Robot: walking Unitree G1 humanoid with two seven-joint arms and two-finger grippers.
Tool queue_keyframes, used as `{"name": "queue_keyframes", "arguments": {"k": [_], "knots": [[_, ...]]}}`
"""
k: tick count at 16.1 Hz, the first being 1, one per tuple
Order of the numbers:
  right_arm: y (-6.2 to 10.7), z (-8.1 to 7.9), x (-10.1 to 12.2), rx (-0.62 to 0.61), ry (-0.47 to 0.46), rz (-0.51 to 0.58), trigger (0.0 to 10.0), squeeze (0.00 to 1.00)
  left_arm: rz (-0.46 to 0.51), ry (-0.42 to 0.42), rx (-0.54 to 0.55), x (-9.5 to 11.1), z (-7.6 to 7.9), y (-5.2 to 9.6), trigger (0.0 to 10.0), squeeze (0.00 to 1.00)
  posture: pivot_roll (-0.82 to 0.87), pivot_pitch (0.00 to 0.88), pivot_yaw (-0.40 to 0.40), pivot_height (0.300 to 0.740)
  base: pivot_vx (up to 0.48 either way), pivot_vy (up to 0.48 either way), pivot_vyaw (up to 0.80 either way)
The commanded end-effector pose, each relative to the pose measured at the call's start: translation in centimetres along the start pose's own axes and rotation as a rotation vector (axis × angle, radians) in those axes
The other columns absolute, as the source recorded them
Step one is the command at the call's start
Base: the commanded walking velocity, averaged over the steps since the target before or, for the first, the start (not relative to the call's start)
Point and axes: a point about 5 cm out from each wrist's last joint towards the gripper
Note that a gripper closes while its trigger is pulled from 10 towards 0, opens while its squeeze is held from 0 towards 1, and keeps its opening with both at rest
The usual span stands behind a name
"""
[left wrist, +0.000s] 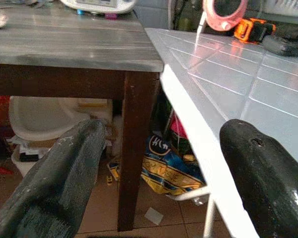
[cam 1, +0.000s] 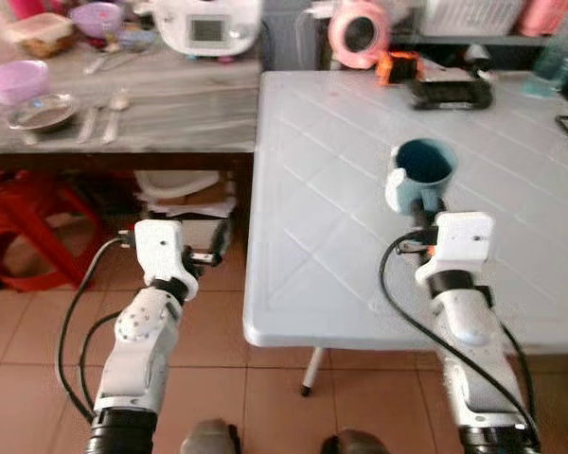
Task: Setting the table
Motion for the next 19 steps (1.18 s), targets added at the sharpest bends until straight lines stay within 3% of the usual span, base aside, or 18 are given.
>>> {"name": "queue_keyframes", "arguments": {"k": [1, 6, 13, 16, 19], "knots": [[0.0, -0.3, 0.9, 0.008, -0.008, 0.032, 10.0, 0.00, -0.015, -0.008, 0.016, -0.2, -0.6, 0.2, 10.0, 0.00, -0.04, 0.000, 0.021, 0.740, 0.000, 0.480, 0.00], [0.0, -0.1, 0.7, -0.006, -0.001, 0.023, 10.0, 0.00, -0.007, -0.044, 0.025, -0.2, -0.5, 0.1, 10.0, 0.00, -0.04, 0.000, 0.018, 0.740, 0.000, 0.480, 0.00], [0.0, 0.1, 0.5, -0.028, -0.002, 0.011, 10.0, 0.00, 0.008, -0.029, -0.023, -0.1, 0.4, 0.0, 10.0, 0.00, -0.05, 0.000, 0.024, 0.740, 0.000, 0.480, 0.00], [-0.1, 0.1, 0.7, -0.030, -0.002, 0.018, 10.0, 0.00, 0.079, -0.040, -0.005, 0.9, 0.0, -0.1, 10.0, 0.00, -0.05, 0.000, 0.022, 0.740, 0.000, 0.480, 0.00], [-0.1, -0.3, 0.7, -0.011, -0.007, 0.017, 10.0, 0.00, 0.062, -0.029, -0.003, 0.8, -0.1, -0.3, 10.0, 0.00, -0.04, 0.000, 0.021, 0.740, 0.000, 0.476, 0.00]]}}
Point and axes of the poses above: a point about 5 cm out from each wrist's last joint towards the gripper, its own y axis pointing back from the gripper into the wrist, its own x axis along the axis of the wrist's last joint, z = x × y
